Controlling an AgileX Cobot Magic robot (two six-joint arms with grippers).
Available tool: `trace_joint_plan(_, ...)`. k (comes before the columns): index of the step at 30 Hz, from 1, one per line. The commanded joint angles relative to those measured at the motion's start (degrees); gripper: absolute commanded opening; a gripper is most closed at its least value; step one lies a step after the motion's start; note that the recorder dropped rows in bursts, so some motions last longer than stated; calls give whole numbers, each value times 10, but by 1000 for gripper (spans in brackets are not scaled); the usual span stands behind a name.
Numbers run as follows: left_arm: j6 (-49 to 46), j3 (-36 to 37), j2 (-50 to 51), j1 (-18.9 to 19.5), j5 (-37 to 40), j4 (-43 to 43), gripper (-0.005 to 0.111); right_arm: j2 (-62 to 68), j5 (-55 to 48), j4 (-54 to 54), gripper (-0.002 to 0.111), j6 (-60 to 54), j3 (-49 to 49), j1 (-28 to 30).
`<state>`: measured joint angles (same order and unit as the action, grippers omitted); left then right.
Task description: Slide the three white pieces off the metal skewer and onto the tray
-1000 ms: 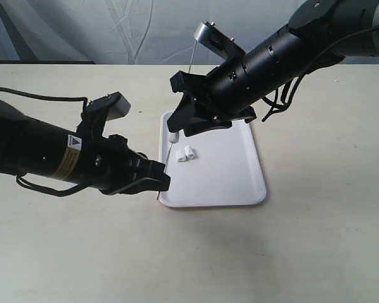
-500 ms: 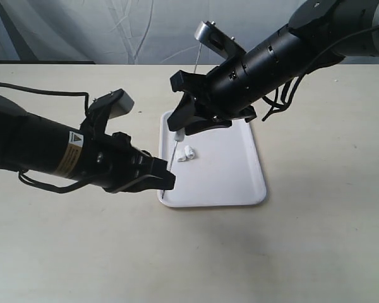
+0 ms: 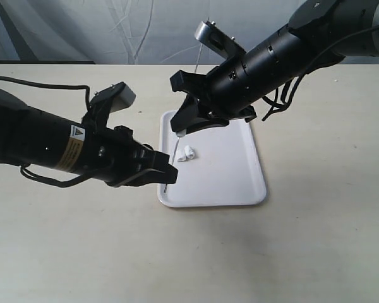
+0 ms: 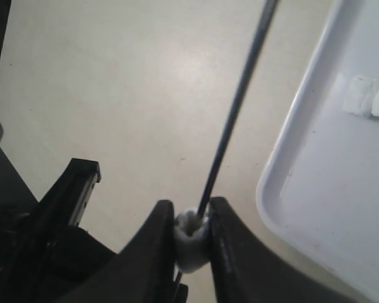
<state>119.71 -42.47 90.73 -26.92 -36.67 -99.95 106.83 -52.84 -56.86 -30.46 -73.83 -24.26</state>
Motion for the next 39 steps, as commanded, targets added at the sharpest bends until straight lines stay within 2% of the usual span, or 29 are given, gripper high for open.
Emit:
trace_joint_plan(1,1,-3,-1,1,3,0,0,-4,8,-2,17,-4,-2,1)
trace_joint_plan(12,1,24,-1,1,6,0,0,-4,55,-3,17,6,-2,2)
trace_joint_plan(27,-30,123,-1,1,9,0,0,-4,184,-3,17,21,-2,2)
trace_joint_plan(39,-32,177,-1,1,52,0,0,-4,237,-2,17,21,-2,2)
